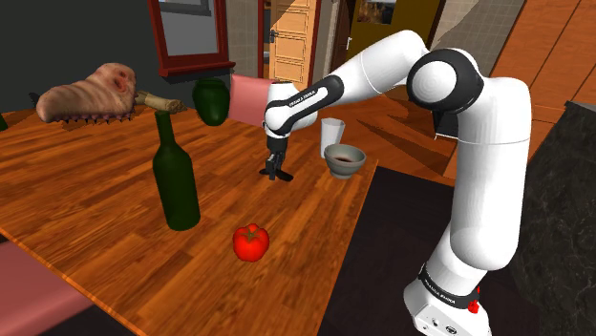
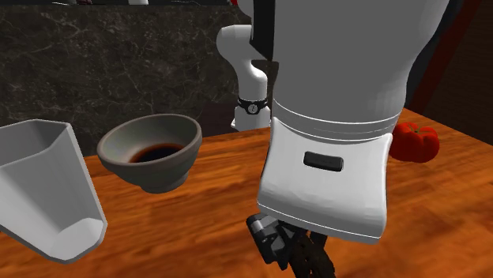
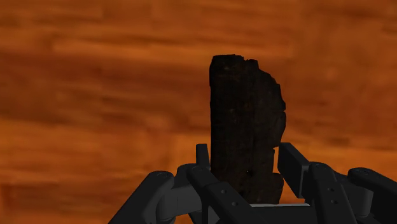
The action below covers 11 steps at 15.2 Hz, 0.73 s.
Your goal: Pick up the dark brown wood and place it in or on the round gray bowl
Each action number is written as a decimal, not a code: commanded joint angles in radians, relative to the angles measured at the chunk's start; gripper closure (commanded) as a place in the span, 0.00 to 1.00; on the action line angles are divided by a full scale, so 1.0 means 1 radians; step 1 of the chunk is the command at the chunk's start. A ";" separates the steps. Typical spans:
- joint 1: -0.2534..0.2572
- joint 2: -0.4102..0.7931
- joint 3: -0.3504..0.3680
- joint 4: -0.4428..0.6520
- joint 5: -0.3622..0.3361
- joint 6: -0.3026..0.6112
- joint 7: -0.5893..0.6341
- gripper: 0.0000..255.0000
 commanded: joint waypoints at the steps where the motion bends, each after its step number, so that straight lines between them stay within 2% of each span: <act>1: 0.000 -0.013 0.000 0.008 0.000 -0.021 0.001 1.00; 11: 0.000 -0.071 0.001 0.066 0.000 -0.137 0.004 1.00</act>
